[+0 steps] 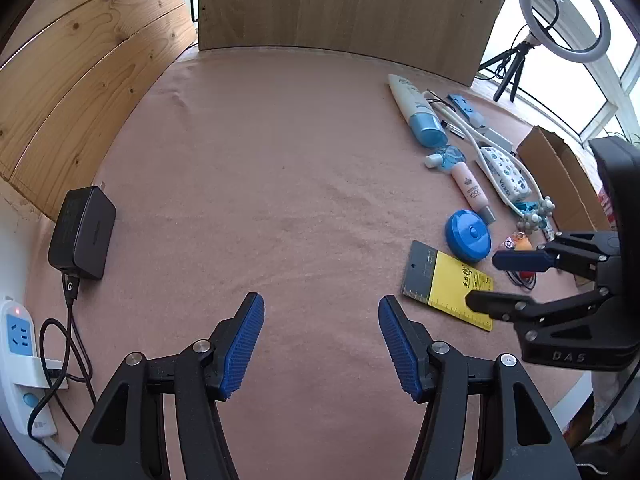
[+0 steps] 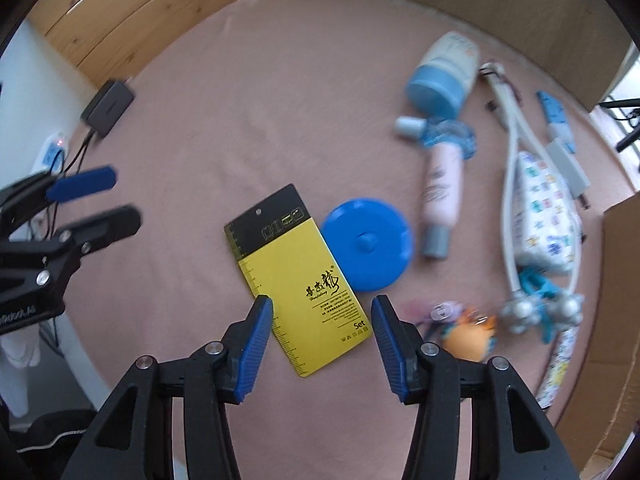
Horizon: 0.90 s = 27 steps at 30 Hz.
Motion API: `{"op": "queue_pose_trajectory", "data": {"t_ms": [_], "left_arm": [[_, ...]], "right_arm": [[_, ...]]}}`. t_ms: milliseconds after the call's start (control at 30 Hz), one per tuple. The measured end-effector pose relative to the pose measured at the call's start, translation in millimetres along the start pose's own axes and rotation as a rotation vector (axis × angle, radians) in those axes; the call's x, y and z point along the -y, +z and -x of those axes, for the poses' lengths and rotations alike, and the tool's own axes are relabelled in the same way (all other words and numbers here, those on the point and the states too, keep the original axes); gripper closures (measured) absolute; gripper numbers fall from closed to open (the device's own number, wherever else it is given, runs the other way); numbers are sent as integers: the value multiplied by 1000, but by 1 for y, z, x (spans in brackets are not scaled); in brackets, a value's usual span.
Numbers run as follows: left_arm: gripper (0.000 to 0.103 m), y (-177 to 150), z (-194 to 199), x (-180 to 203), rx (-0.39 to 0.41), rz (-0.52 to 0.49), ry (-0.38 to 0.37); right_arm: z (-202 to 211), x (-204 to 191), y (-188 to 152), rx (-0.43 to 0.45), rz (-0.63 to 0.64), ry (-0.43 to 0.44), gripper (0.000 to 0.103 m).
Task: Organize objects
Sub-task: 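Lower the right gripper onto the yellow card and close on it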
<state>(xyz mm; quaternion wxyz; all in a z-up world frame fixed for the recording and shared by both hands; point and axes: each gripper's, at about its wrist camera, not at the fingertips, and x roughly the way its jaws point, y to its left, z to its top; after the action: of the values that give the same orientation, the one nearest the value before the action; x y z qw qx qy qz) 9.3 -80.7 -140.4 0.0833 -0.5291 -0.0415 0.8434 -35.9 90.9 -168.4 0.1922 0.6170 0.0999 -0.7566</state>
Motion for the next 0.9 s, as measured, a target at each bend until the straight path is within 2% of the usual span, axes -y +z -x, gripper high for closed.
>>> {"op": "queue_pose_trajectory", "data": {"t_ms": [167,300,567,667,700,900], "left_arm": [[40,0,1,-3,2,-2,4],[39,-2,4,-9,4,6,9],[40,-8,11,-19,8,20,21],[39,-9,11,-18,6,18,39],[39,-8,10,-18,5,16,44],[39,-6,11,-11,5,-11,73]], "right_arm": [[14,5,1,46,-29,7,54],[3,2,10,-13,23,75,44],[-8,5,32,-55,31,6,43],[-1,2,32,-65,33,98,43],[0,-3,30,-66,52,105,43],[-6,-21,22,-61,134,20,41]]}}
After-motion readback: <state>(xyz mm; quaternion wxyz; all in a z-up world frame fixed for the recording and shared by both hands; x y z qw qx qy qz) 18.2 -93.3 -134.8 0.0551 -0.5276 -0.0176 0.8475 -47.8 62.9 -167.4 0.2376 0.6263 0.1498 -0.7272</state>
